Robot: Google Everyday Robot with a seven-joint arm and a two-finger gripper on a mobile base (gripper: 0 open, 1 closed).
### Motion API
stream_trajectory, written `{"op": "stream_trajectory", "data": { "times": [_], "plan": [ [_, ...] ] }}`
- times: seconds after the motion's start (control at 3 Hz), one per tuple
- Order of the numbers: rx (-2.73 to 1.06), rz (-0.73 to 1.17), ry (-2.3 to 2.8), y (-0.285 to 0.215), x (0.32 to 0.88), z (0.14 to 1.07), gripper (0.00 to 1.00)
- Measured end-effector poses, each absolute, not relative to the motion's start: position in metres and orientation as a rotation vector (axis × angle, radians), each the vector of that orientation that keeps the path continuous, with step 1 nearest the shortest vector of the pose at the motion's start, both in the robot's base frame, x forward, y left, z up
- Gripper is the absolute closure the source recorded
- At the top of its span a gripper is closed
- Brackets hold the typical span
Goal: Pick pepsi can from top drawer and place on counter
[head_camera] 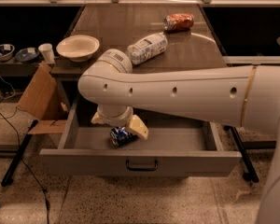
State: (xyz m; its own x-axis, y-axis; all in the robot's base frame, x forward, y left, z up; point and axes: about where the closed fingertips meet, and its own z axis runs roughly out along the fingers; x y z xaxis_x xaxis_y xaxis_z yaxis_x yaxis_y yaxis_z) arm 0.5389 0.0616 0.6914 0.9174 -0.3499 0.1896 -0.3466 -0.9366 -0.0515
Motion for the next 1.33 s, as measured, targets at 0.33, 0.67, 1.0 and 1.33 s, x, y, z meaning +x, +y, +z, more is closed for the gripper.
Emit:
{"op": "stream_trajectory", "data": {
  "times": [0.33, 0.67, 1.0, 1.33],
  "plan": [
    [-3.042, -0.333, 0.576, 0.057, 0.556, 0.689, 0.0],
    [-3.014, -0.33, 0.628, 0.041, 0.575, 0.683, 0.0],
    [-2.994, -0.304, 0.662, 0.029, 0.583, 0.673, 0.0],
    [-2.978, -0.256, 0.676, 0.029, 0.579, 0.65, 0.0]
  ]
}}
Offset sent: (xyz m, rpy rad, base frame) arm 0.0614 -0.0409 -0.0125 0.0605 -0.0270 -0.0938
